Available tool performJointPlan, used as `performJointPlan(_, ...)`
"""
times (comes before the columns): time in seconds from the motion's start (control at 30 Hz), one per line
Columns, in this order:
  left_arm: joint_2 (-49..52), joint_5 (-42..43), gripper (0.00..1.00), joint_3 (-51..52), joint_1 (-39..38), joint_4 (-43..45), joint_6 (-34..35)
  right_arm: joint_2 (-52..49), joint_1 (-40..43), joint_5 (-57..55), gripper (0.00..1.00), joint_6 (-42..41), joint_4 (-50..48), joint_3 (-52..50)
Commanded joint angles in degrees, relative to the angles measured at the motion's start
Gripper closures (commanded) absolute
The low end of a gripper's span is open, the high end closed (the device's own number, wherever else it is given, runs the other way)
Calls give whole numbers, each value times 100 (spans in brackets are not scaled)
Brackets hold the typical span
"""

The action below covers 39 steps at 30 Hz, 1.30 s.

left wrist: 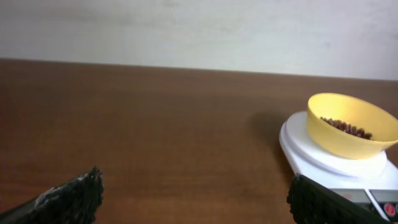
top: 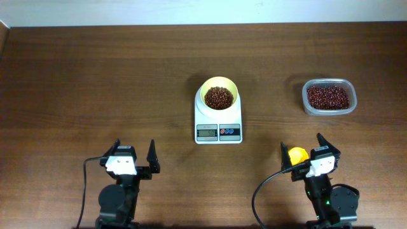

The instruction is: Scoop item into bowl and weigh 50g on scale

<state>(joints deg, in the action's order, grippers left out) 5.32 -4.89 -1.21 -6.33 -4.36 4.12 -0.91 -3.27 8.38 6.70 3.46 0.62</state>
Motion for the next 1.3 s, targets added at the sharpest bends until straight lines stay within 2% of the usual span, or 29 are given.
performJointPlan(0.0, 105, 50, 1, 42, 22, 356, -52, 55, -52, -48, 1, 35, 44, -28)
performJointPlan(0.13, 105, 61, 1, 42, 22, 227, -48, 55, -52, -48, 1, 35, 42, -31)
performJointPlan(0.63, 105, 122, 1, 42, 11, 667, -48, 55, -52, -48, 1, 35, 42, -31)
performJointPlan(0.8, -13, 125, 1, 42, 7, -74, -57, 55, -52, -48, 1, 35, 42, -28)
performJointPlan(0.93, -459, 101, 1, 42, 11, -76, -1202, 55, -52, -48, 1, 37, 42, -31)
performJointPlan(1.27, -507, 103, 1, 42, 317, -70, -1281, 55, -52, -48, 1, 35, 44, -31)
